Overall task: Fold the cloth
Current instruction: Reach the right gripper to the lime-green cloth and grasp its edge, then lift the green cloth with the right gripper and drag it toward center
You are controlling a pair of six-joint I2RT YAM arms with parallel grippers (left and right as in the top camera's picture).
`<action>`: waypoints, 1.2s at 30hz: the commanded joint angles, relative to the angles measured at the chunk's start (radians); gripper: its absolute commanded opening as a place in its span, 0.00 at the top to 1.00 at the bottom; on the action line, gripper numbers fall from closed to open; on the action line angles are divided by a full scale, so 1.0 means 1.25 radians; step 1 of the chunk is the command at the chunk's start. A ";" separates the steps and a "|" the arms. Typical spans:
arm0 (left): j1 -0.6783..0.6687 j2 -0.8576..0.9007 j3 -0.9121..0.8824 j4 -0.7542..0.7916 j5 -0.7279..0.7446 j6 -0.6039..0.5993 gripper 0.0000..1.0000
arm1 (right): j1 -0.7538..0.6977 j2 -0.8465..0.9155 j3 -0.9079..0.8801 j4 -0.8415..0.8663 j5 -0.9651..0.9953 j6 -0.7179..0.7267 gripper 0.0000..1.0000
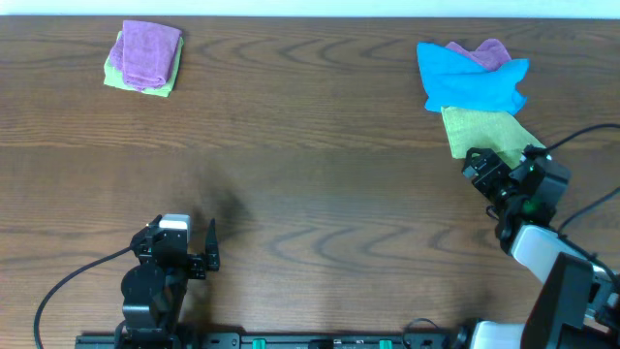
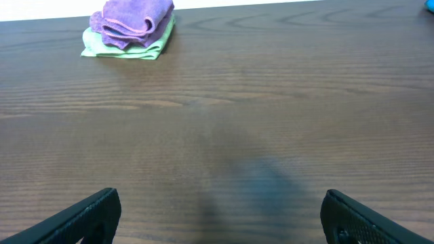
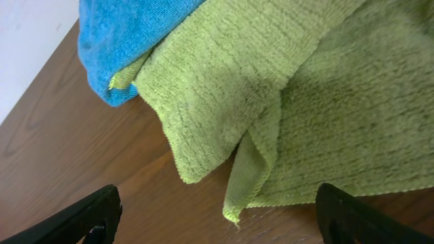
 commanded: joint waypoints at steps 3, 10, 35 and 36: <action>-0.003 -0.005 -0.015 -0.001 -0.006 0.006 0.05 | -0.015 0.041 0.055 0.001 0.030 -0.042 0.09; -0.003 -0.005 -0.015 -0.002 -0.006 0.006 0.05 | -0.015 0.144 0.165 -0.041 0.005 -0.042 0.11; -0.003 -0.005 -0.015 -0.001 -0.006 0.006 0.05 | 0.121 0.156 0.667 -0.531 -0.246 -0.182 0.99; -0.003 -0.005 -0.015 -0.002 -0.006 0.006 0.05 | 0.141 0.150 0.692 -0.555 -0.246 -0.191 0.99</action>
